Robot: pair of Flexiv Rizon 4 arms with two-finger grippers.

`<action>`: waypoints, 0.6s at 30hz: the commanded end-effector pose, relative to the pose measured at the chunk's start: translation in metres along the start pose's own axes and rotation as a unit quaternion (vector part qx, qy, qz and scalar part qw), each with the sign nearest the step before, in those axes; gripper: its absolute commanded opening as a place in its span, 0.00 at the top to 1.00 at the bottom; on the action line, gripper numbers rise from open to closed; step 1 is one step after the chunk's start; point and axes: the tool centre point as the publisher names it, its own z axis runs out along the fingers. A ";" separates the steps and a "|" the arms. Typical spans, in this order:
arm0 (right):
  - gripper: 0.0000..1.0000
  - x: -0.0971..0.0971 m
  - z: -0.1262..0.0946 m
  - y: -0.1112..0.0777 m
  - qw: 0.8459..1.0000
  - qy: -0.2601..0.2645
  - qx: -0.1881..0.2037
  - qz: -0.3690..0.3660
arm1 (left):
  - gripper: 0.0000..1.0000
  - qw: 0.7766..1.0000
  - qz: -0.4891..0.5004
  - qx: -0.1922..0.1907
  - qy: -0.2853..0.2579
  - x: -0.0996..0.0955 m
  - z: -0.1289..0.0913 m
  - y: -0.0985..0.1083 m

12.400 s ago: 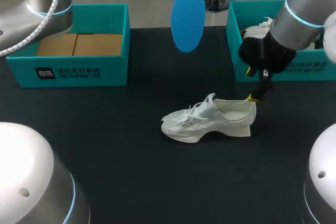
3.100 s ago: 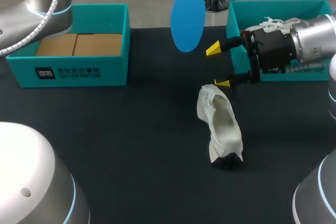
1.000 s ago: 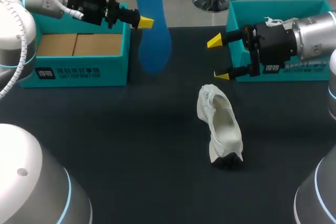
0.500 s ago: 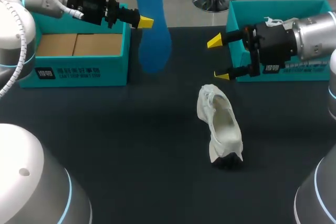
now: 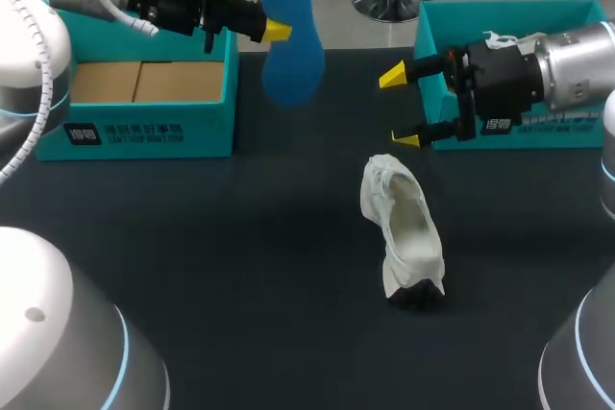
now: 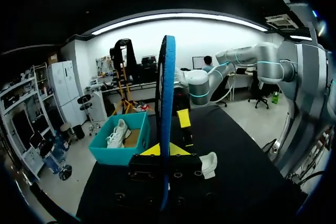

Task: Take the shoe out of the shoebox, open the shoe tongue, remove and reinsert the insole, then place the shoe into the shoebox

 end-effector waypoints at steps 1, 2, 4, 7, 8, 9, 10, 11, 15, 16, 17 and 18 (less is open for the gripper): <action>0.00 0.000 0.002 0.001 1.000 -0.001 0.000 0.001 | 1.00 0.967 0.253 0.009 0.020 0.015 -0.008 0.003; 0.00 0.000 0.002 0.001 1.000 -0.001 0.000 0.001 | 1.00 0.963 0.268 0.024 0.022 0.018 -0.010 0.004; 0.00 0.000 0.002 0.001 1.000 -0.001 0.000 0.001 | 1.00 0.949 0.312 0.037 0.027 0.023 -0.013 0.004; 0.00 0.000 0.002 0.001 1.000 -0.001 0.000 0.001 | 1.00 0.933 0.356 0.052 0.031 0.031 -0.018 0.005; 0.00 0.000 0.002 0.001 1.000 -0.001 0.000 0.001 | 1.00 0.926 0.372 0.050 0.035 0.034 -0.019 0.005; 0.00 0.000 0.002 0.001 1.000 -0.001 0.000 0.001 | 1.00 0.922 0.382 0.052 0.036 0.036 -0.019 0.006; 0.00 0.000 0.002 0.001 1.000 -0.001 0.000 0.001 | 1.00 0.919 0.390 0.047 0.034 0.038 -0.020 0.007; 0.00 0.000 0.002 0.001 1.000 -0.001 0.000 0.001 | 1.00 0.915 0.398 0.047 0.035 0.039 -0.020 0.008; 0.00 0.000 0.002 0.001 1.000 -0.001 0.000 0.001 | 1.00 0.900 0.432 0.035 0.038 0.048 -0.018 0.013; 0.00 0.000 0.002 0.001 1.000 -0.001 0.000 0.001 | 1.00 0.899 0.435 0.029 0.037 0.050 -0.017 0.014; 0.00 0.000 0.002 0.001 1.000 -0.001 0.000 0.001 | 1.00 0.899 0.434 0.033 0.036 0.050 -0.016 0.016; 0.00 0.000 0.002 0.001 1.000 -0.001 0.000 0.001 | 1.00 0.895 0.444 0.030 0.037 0.052 -0.014 0.018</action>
